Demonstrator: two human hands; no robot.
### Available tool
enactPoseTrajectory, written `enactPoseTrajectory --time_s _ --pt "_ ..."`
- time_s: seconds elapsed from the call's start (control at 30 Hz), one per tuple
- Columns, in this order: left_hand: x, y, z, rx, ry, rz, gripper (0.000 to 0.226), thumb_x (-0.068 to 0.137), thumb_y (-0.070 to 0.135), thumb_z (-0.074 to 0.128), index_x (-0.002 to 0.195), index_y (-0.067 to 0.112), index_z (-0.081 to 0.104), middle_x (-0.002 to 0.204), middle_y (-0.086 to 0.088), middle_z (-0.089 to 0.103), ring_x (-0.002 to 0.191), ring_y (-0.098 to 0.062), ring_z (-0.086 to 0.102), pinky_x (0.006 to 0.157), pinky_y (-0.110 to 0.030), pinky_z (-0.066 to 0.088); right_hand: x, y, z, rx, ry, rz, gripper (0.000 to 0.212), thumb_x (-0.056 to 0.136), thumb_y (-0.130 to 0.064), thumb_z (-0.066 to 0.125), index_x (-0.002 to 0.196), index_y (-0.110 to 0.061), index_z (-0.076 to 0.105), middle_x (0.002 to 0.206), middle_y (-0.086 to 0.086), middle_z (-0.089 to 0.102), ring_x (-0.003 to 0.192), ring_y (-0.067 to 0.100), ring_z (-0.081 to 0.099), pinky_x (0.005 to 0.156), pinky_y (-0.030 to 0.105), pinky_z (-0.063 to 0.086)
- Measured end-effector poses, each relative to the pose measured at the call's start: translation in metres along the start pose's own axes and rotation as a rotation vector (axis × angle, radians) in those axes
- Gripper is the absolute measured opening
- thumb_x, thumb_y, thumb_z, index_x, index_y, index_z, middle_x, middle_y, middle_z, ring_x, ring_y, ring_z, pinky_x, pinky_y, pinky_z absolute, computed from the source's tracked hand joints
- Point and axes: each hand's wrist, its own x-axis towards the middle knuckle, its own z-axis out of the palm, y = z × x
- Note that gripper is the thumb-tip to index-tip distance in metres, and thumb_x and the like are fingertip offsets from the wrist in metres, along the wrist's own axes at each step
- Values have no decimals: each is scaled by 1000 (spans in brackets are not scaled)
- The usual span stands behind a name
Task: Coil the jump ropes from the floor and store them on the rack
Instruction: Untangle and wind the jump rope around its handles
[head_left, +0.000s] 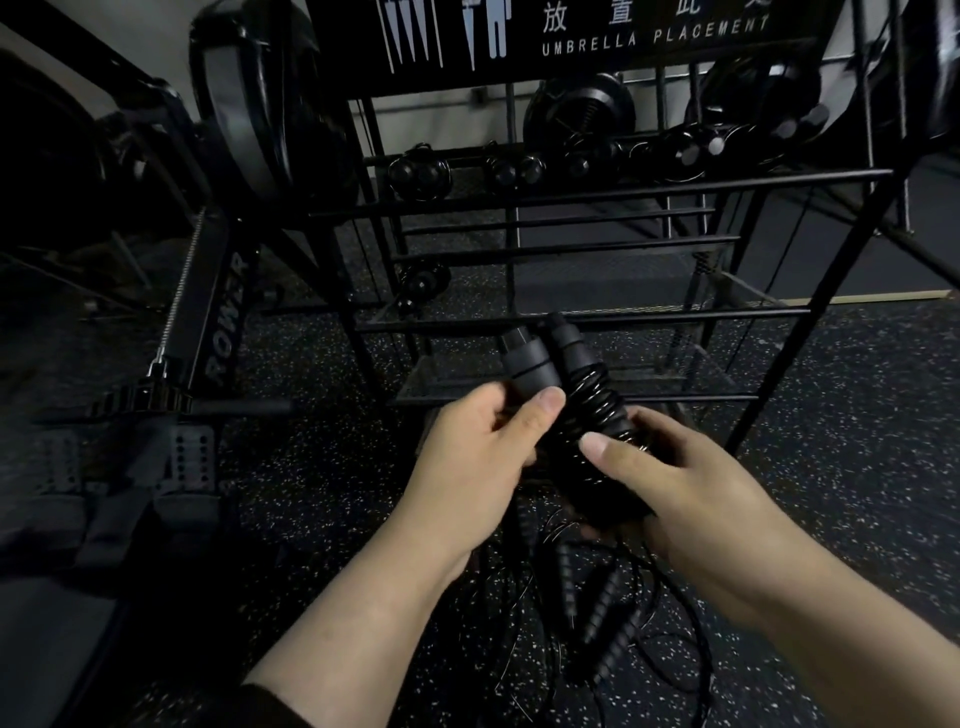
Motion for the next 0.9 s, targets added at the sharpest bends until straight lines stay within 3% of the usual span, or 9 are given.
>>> enactPoseTrajectory --time_s 0.1,0.2,0.27,0.33,0.43,0.53,0.6,0.77,0.9 --pt "5 6 -12 35 -24 65 38 83 51 67 84 14 66 55 16 57 50 3 48 51 -15 37 -2 -8 0 100 -2 2 31 81 -32 71 103 -10 75 101 21 73 79 37 69 63 40 59" --pt "7 5 -21 92 -62 142 54 84 60 72 86 7 67 60 8 51 58 -9 44 54 -28 36 -3 -8 1 186 -23 31 46 84 -32 67 111 4 68 92 22 68 70 34 64 52 34 52" --pt "6 7 -23 54 -73 139 47 84 54 72 86 7 67 59 16 55 56 -1 48 55 -18 39 -5 -8 4 217 -45 47 50 85 -35 64 111 8 66 91 22 68 66 32 62 49 33 50" --pt "4 9 -21 -10 -97 118 30 78 46 71 89 18 68 66 16 68 62 3 62 61 -12 45 -6 -8 5 253 -77 64 45 88 -37 61 103 4 72 91 25 69 62 30 62 47 31 49" --pt "4 6 -19 -43 -94 112 57 69 64 77 109 24 68 94 10 77 89 -5 72 78 -23 55 -7 -6 5 354 -116 137 42 90 -44 59 98 -7 79 88 27 68 58 27 60 43 28 48" --pt "2 4 -13 -99 -72 78 84 53 79 80 117 28 62 113 5 74 112 -15 69 104 -44 51 -5 -4 4 461 -226 237 47 73 -51 84 99 -12 80 85 23 67 56 23 60 42 26 47" --pt "1 2 -8 -175 -83 12 88 47 80 83 119 34 61 116 5 74 115 -17 68 108 -52 47 -3 -2 2 508 -299 291 59 57 -50 95 100 -13 79 83 19 67 56 22 60 42 25 48" --pt "-3 2 -8 -297 -260 -104 70 48 73 88 106 37 74 104 4 75 102 -16 71 89 -37 55 -2 2 -3 588 -409 375 61 56 -47 97 102 -11 78 81 19 65 52 22 62 42 26 53" --pt "-6 7 -4 -398 -139 -155 36 60 53 79 86 30 73 85 1 72 74 -13 69 53 -23 51 -4 -4 6 405 -243 349 58 75 -57 81 103 -7 77 90 25 69 57 29 66 48 31 58"
